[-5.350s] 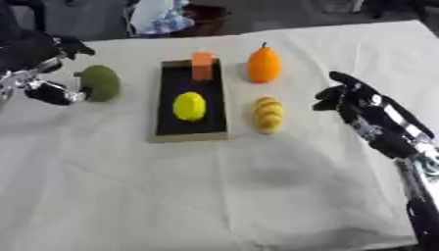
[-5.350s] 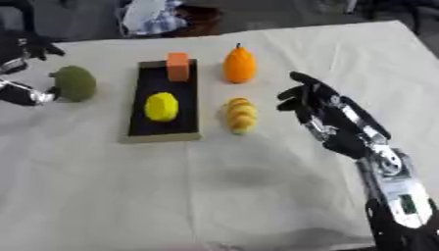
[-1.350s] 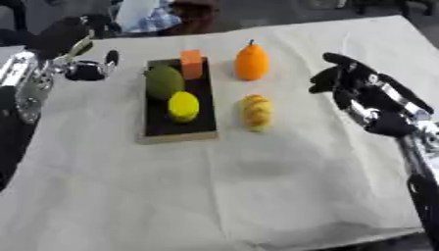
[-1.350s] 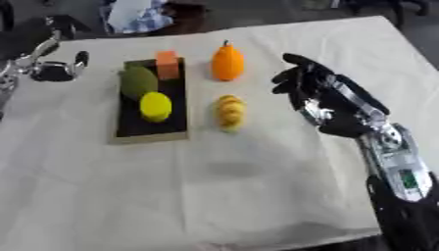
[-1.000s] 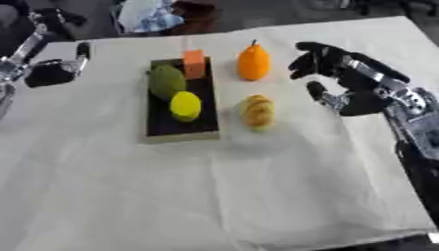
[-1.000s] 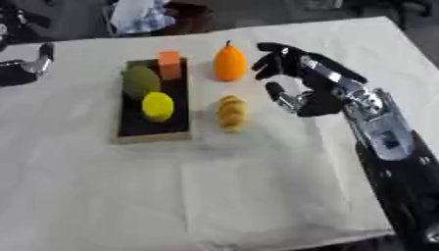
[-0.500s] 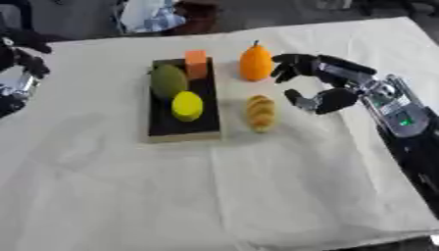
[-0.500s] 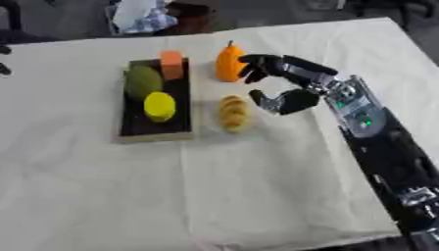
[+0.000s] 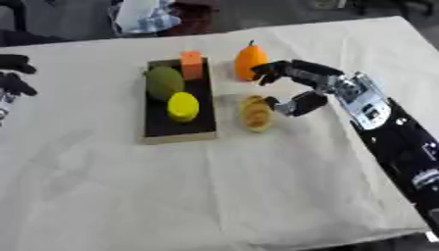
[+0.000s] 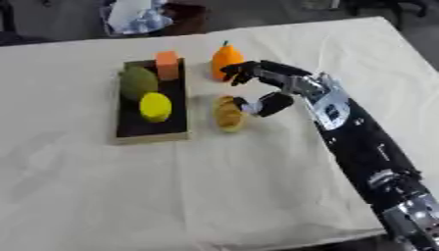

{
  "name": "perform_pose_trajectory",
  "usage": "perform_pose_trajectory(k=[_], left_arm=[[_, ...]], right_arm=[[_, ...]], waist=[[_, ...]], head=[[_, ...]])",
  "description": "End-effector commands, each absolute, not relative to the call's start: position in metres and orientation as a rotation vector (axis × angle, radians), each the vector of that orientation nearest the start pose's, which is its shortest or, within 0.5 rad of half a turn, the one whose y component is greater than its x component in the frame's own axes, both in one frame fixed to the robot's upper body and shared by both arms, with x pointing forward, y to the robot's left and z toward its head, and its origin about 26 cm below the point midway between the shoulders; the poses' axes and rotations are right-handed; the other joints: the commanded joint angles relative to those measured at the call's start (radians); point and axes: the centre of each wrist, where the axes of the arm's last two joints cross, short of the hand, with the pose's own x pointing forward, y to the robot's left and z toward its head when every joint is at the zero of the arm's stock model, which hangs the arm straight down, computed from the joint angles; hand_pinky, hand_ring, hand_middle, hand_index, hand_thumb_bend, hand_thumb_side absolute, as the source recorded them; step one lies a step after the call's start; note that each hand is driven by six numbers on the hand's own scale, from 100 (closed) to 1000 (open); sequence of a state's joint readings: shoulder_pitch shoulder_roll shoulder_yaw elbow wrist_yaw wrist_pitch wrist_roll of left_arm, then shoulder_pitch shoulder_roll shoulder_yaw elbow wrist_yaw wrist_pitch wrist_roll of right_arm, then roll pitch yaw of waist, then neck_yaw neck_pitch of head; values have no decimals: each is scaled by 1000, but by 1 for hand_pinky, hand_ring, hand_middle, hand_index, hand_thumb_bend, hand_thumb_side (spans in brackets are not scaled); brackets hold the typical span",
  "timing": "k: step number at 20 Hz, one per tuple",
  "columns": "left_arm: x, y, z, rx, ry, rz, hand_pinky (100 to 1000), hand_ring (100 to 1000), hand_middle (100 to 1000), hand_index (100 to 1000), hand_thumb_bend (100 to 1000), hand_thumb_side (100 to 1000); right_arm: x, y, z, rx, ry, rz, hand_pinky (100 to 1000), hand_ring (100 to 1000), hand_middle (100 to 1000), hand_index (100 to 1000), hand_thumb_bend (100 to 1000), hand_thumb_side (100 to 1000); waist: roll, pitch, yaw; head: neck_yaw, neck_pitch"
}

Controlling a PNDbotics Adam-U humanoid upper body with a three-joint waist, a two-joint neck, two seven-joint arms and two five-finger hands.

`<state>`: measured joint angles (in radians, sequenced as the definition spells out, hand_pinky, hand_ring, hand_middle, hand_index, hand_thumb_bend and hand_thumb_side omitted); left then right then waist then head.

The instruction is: Pick up objects on the table and place them in the box.

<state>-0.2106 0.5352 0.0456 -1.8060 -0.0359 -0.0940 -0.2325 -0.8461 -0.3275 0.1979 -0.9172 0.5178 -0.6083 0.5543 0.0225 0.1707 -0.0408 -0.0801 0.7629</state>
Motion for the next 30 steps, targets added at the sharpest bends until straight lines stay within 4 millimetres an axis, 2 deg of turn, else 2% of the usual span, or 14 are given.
perform_pose_trajectory(k=[1, 7, 11, 16, 18, 23, 30], left_arm=[[308, 335, 171, 309, -1996, -755, 719, 592, 696, 840, 100, 685], [305, 333, 167, 300, -1982, -759, 720, 593, 698, 842, 100, 704], [303, 332, 164, 296, -1968, -761, 720, 593, 698, 843, 100, 716], [302, 332, 162, 295, -1960, -761, 719, 592, 698, 843, 100, 720], [302, 332, 161, 295, -1959, -759, 719, 592, 698, 843, 100, 722], [301, 332, 160, 293, -1956, -754, 718, 591, 697, 843, 100, 726], [301, 330, 160, 282, -1962, -740, 717, 589, 696, 843, 100, 722]], right_arm=[[474, -233, 136, -179, -1687, 1976, 838, 828, 859, 966, 100, 219], [476, -230, 132, -266, -1597, 2156, 842, 839, 861, 959, 100, 298], [476, -232, 134, -294, -1564, 2233, 839, 834, 825, 924, 100, 289], [475, -233, 134, -319, -1507, 2309, 827, 808, 743, 705, 100, 206], [474, -236, 132, -327, -1494, 2315, 820, 782, 706, 628, 100, 199], [474, -241, 137, -362, -1610, 2236, 789, 716, 602, 402, 100, 171], [479, -230, 176, -408, -1875, 2095, 784, 692, 575, 375, 100, 140]], waist=[[-14, -17, 3], [-16, -15, 6], [-19, -17, 6], [-20, -18, 7], [-21, -18, 7], [-22, -19, 7], [-22, -21, 10]], head=[[-5, -14], [-7, -22], [-9, -21], [-8, -20], [-10, -18], [-11, -15], [-15, -14]])
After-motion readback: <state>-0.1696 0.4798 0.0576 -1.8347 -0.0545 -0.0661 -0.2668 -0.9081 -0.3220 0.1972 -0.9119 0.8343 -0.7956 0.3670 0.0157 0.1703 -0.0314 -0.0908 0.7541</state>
